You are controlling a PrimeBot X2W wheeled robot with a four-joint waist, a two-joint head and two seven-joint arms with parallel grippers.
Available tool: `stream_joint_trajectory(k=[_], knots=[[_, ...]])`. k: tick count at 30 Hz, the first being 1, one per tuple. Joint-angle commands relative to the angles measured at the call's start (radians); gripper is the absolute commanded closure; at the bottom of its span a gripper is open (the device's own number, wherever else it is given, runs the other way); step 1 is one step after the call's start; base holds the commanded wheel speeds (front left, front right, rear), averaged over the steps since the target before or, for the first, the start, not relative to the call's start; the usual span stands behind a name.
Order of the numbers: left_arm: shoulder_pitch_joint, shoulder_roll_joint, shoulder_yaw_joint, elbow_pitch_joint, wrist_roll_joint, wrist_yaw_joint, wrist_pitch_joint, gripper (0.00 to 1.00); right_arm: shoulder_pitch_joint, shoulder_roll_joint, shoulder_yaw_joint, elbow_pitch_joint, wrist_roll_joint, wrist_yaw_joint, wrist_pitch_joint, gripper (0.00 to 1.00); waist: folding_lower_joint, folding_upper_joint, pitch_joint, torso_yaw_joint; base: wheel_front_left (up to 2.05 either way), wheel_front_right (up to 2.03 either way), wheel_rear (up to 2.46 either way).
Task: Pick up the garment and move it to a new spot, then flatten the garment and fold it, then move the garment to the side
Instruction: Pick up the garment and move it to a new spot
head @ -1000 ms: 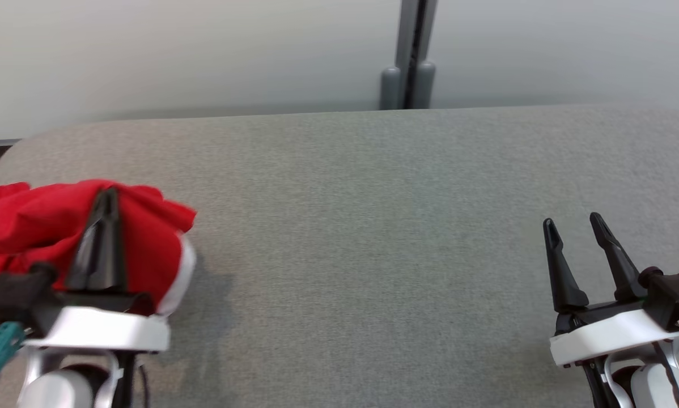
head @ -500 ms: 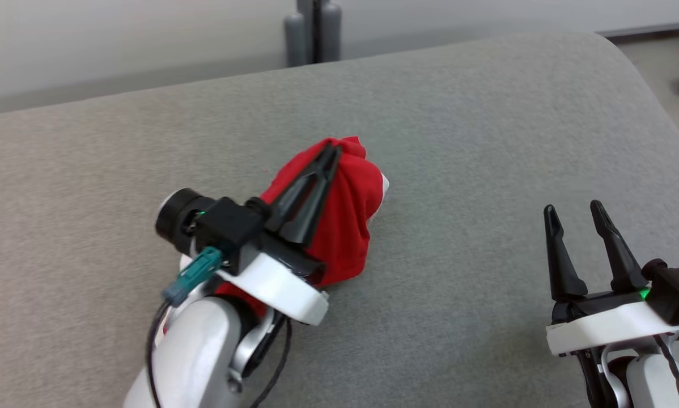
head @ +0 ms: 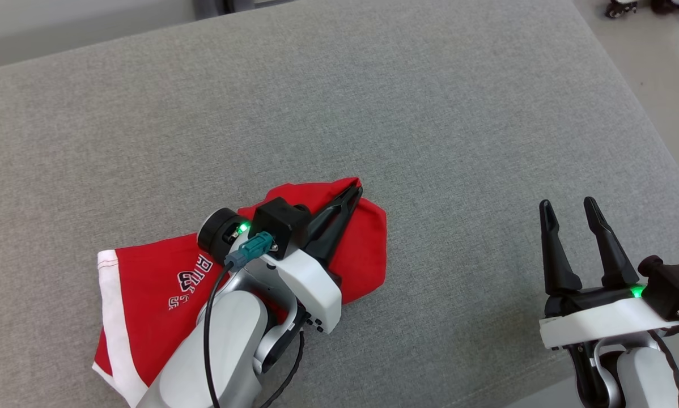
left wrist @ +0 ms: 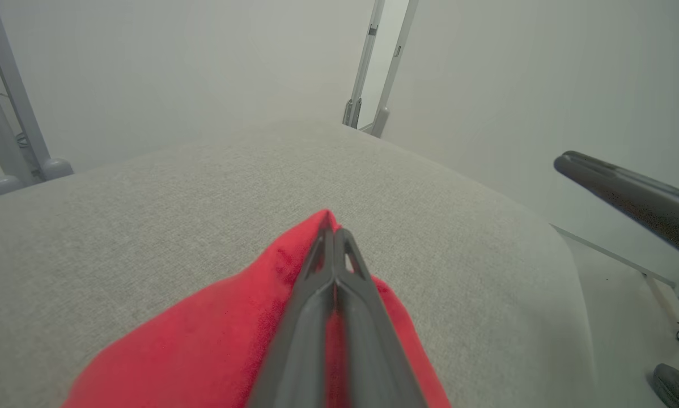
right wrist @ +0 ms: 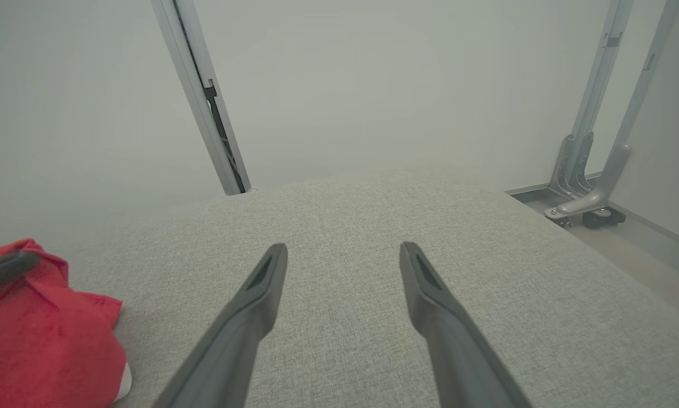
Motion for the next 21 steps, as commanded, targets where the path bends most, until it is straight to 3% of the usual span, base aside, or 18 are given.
stream_joint_trajectory(k=[1, 2, 3, 4, 5, 13, 21], knots=[[-0.025, 0.007, -0.001, 0.021, -0.010, -0.003, -0.008, 1.00, -0.018, -0.002, 0.005, 0.008, 0.006, 0.002, -0.010, 0.00, 0.0000, 0.0000, 0.010, -0.010, 0.00, 0.00, 0.00], [-0.029, 0.007, -0.002, 0.035, -0.013, -0.006, -0.017, 1.00, -0.019, -0.002, 0.006, 0.011, 0.009, 0.002, -0.013, 0.00, 0.0000, 0.0000, 0.010, -0.010, 0.00, 0.00, 0.00], [-0.033, 0.006, -0.003, 0.049, -0.012, -0.006, -0.023, 0.67, -0.019, -0.002, 0.006, 0.014, 0.011, 0.002, -0.015, 0.00, 0.0000, 0.0000, 0.010, -0.009, 0.00, 0.00, 0.00], [-0.038, 0.006, -0.004, 0.058, -0.015, -0.008, -0.034, 0.05, -0.019, -0.002, 0.005, 0.018, 0.012, 0.002, -0.017, 0.00, 0.0000, 0.0000, 0.008, -0.006, 0.00, 0.00, 0.00], [-0.042, 0.006, -0.008, 0.066, -0.018, -0.008, -0.042, 0.00, -0.018, -0.002, 0.003, 0.022, 0.012, 0.002, -0.018, 0.00, 0.0000, 0.0000, 0.005, -0.003, 0.00, 0.00, 0.00], [-0.039, 0.021, 0.025, 0.080, -0.041, 0.001, -0.121, 0.00, -0.019, -0.003, -0.009, 0.040, -0.007, 0.002, -0.022, 0.00, 0.0000, 0.0000, -0.050, 0.053, 0.00, 0.00, 0.00], [0.001, 0.063, 0.119, 0.067, -0.083, 0.057, -0.177, 0.00, 0.004, -0.003, -0.025, 0.039, -0.031, 0.002, -0.020, 0.00, 0.0000, 0.0000, -0.105, 0.129, 0.00, 0.00, 0.00]])
